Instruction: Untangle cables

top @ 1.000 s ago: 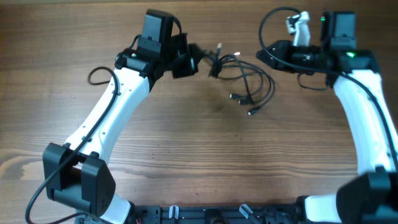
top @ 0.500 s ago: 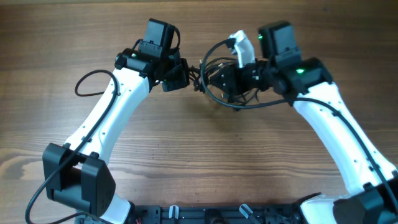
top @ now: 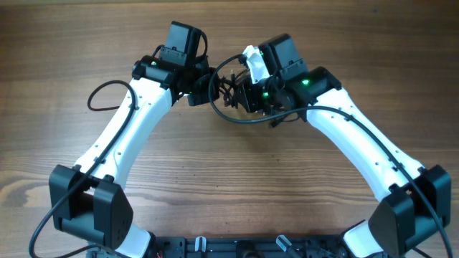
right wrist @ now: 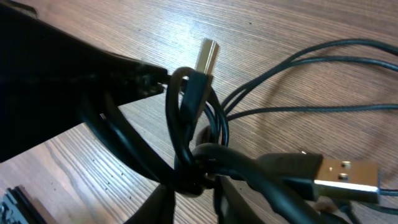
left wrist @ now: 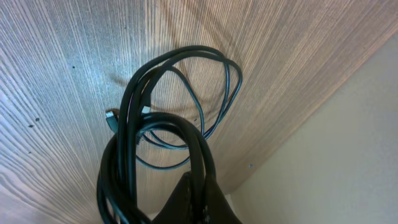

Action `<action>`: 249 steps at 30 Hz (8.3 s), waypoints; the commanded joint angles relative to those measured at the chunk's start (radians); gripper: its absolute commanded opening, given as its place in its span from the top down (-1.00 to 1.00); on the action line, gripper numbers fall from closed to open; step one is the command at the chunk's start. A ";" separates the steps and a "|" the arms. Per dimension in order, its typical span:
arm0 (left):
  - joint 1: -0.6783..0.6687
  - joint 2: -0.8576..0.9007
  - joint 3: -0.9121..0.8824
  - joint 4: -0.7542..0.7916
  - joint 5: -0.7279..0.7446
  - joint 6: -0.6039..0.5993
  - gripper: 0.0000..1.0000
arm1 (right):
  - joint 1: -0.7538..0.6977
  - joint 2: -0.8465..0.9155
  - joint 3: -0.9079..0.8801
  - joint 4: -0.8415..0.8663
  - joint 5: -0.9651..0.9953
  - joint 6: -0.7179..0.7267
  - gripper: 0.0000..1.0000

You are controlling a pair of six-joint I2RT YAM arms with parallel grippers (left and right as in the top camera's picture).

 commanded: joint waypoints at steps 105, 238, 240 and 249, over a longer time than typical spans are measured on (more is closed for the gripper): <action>-0.090 -0.013 -0.198 -0.120 -0.157 2.015 -0.94 | -0.214 0.010 0.029 -0.201 -0.229 -0.061 -0.77; 0.066 0.187 -0.158 0.362 0.463 1.672 0.92 | -0.259 0.114 -0.080 -0.149 0.073 0.146 0.66; 0.052 0.187 -0.158 0.367 0.463 1.671 0.92 | -0.259 0.127 -0.080 -0.140 0.062 0.124 0.16; 0.038 0.187 -0.158 0.367 0.464 1.667 0.92 | -0.260 0.116 -0.043 -0.114 -0.076 0.045 -0.12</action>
